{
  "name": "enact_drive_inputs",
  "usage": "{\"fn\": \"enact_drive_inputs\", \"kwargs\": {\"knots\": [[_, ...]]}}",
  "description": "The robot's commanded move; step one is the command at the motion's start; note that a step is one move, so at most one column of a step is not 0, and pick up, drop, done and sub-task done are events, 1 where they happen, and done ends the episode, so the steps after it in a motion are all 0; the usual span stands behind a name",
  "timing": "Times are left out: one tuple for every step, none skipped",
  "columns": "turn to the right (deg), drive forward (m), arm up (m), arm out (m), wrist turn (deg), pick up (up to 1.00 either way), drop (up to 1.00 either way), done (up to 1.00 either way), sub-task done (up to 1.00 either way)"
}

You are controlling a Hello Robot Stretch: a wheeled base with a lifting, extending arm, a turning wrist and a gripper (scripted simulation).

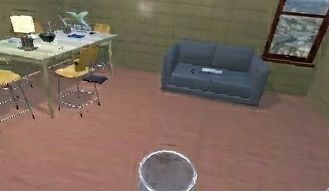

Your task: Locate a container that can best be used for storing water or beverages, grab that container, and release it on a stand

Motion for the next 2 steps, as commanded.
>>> {"fn": "enact_drive_inputs", "kwargs": {"knots": [[0.0,1.00,0.00,0.00,0.0,0.00,0.00,0.00,0.00],[-3.0,0.00,0.00,0.00,0.0,0.00,0.00,0.00,0.00]]}}
